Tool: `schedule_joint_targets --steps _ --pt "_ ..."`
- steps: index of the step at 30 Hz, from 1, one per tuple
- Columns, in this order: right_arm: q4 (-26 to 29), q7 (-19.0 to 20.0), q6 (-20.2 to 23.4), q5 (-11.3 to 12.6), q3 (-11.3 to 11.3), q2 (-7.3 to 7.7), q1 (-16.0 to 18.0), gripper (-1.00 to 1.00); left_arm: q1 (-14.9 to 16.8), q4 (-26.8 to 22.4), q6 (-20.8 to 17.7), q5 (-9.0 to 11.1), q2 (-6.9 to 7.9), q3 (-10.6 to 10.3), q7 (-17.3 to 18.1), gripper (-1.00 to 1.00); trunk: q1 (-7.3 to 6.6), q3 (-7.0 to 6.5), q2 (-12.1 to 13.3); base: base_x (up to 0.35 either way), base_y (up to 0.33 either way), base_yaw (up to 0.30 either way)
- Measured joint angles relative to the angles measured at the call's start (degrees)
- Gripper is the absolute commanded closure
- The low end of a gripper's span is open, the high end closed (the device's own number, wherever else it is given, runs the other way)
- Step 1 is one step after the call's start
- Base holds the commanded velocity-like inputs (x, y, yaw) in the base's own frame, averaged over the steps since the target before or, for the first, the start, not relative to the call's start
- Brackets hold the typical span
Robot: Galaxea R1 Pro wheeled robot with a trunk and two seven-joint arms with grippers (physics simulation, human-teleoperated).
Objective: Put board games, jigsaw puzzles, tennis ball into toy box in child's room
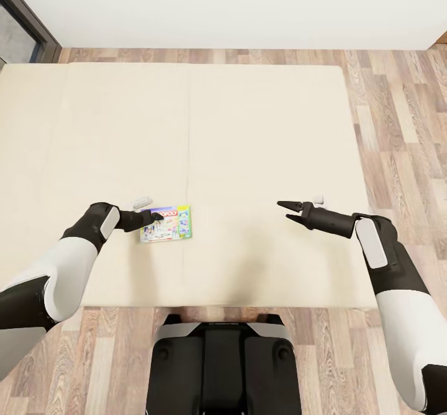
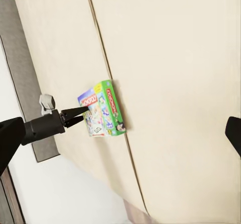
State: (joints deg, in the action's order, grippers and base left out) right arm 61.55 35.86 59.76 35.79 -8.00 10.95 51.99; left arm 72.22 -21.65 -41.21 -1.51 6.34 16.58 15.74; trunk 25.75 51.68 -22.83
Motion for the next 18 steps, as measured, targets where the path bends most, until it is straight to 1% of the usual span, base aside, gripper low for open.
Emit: schedule_joint_targets --steps 3,11,18 --pt "0.0 0.0 0.0 0.0 0.0 0.01 0.0 -1.0 0.0 0.0 0.0 0.0 -0.07 -0.1 0.0 -1.0 0.0 0.0 0.0 0.0 -0.188 0.0" --pt "0.0 0.0 0.0 -0.1 0.0 0.05 0.0 -1.0 0.0 0.0 0.0 -0.1 -0.19 -0.1 -0.1 -1.0 0.0 0.0 0.0 0.0 -0.243 0.0" --pt "0.0 0.0 0.0 -0.1 0.0 0.05 0.0 -1.0 0.0 0.0 0.0 -0.1 -0.24 -0.1 -0.1 -1.0 0.0 0.0 0.0 0.0 -0.184 0.0"
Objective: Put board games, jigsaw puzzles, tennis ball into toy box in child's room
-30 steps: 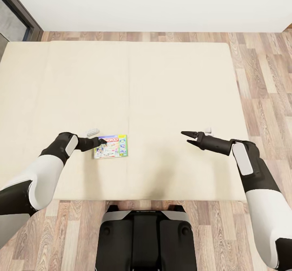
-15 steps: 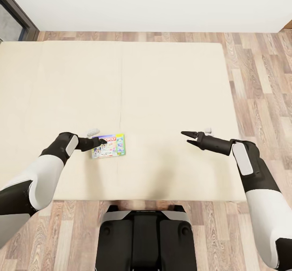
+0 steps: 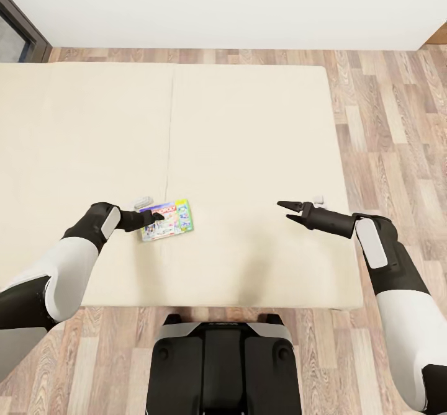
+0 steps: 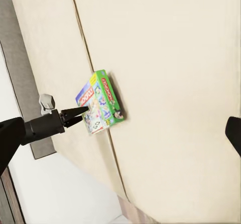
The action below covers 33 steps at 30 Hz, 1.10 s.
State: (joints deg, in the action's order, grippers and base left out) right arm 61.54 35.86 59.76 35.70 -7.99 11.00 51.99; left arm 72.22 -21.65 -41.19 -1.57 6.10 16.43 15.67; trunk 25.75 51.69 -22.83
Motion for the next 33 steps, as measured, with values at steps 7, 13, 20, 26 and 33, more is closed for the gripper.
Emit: schedule_joint_targets --steps 7,13,20,26,33 --pt "0.0 0.0 0.0 0.0 0.0 0.0 0.0 -1.0 0.0 0.0 0.0 0.1 -0.01 0.0 0.0 -1.0 0.0 0.0 0.0 0.0 -0.172 0.0" --pt "0.0 0.0 0.0 0.0 0.0 0.0 0.0 -1.0 0.0 0.0 0.0 0.1 -0.01 0.0 0.0 -1.0 0.0 0.0 0.0 0.0 -0.164 0.0" --pt "0.0 0.0 0.0 0.0 0.0 -0.03 0.0 -1.0 0.0 0.0 -0.1 0.2 -0.01 0.0 0.1 -1.0 0.0 0.0 0.0 0.0 -0.063 0.0" --pt "0.0 0.0 0.0 -0.1 -0.1 -0.02 0.0 -1.0 0.0 0.0 -0.1 0.2 -0.01 0.0 0.0 -1.0 0.0 0.0 0.0 0.0 -0.004 0.0" --pt "0.0 0.0 0.0 -0.1 -0.1 -0.02 0.0 -1.0 0.0 0.0 -0.1 0.1 -0.01 -0.1 0.0 -1.0 0.0 0.0 0.0 0.0 -0.029 0.0"
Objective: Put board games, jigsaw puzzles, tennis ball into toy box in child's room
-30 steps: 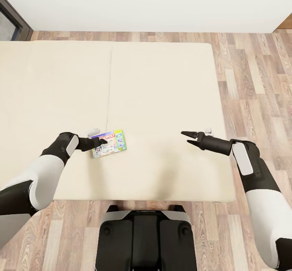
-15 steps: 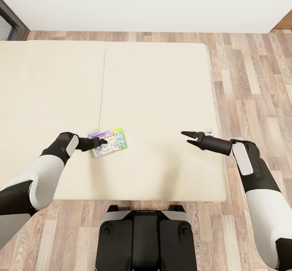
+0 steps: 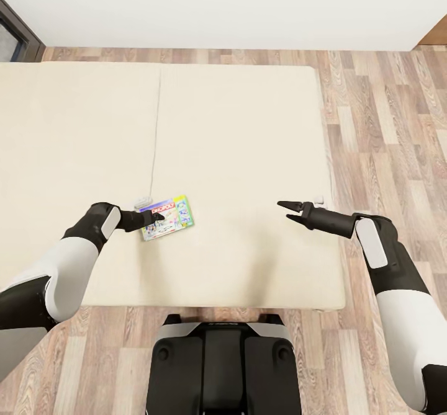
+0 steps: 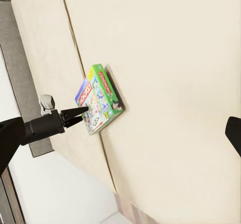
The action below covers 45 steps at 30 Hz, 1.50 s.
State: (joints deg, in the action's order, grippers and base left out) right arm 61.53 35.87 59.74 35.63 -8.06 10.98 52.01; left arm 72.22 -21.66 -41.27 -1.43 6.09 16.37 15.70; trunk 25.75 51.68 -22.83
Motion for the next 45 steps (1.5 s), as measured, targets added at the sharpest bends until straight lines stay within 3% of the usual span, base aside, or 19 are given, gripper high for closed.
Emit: schedule_joint_targets --steps 45 --pt "0.0 0.0 0.0 0.0 0.0 -0.05 0.0 -1.0 0.0 0.0 0.0 -0.1 -0.17 0.0 0.1 -1.0 0.0 0.0 0.0 0.0 -0.188 0.0"
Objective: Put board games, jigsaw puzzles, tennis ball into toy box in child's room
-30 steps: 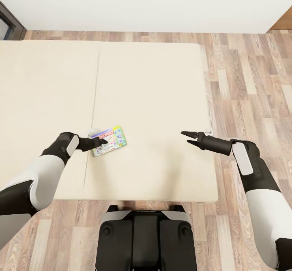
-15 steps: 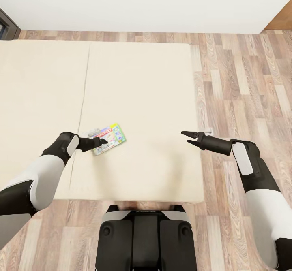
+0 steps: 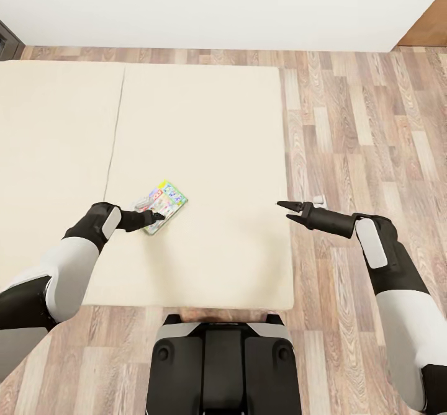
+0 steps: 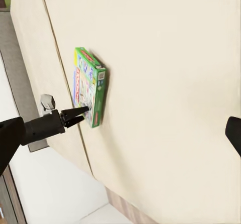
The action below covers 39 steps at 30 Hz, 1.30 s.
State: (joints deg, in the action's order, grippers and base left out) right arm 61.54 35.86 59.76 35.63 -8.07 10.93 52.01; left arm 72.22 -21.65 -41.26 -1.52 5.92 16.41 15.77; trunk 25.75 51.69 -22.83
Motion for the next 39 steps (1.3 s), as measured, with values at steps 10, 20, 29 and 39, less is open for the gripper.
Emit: schedule_joint_targets --steps 10,20,29,39 --pt "0.0 0.0 0.0 0.0 0.0 -0.01 0.0 -1.0 0.0 0.0 0.0 0.1 0.0 0.0 0.0 -1.0 0.0 0.0 0.0 0.0 -0.192 0.0" --pt "-0.1 0.0 0.0 0.1 0.0 0.06 0.1 -1.0 0.0 -0.2 -0.1 0.1 0.01 -0.1 0.3 -1.0 0.0 0.0 0.0 0.0 -0.049 0.0" --pt "-0.2 -0.1 0.0 0.1 0.0 0.07 0.1 -1.0 -0.2 -3.2 -6.3 -0.1 2.5 -4.3 0.8 -1.0 0.0 0.0 0.0 0.0 -0.001 0.0" --pt "-0.4 -0.3 0.0 0.1 0.0 0.01 0.1 -1.0 -0.4 -12.0 -13.9 0.0 8.43 -10.8 10.7 -1.0 0.0 0.0 0.0 0.0 0.0 0.0"
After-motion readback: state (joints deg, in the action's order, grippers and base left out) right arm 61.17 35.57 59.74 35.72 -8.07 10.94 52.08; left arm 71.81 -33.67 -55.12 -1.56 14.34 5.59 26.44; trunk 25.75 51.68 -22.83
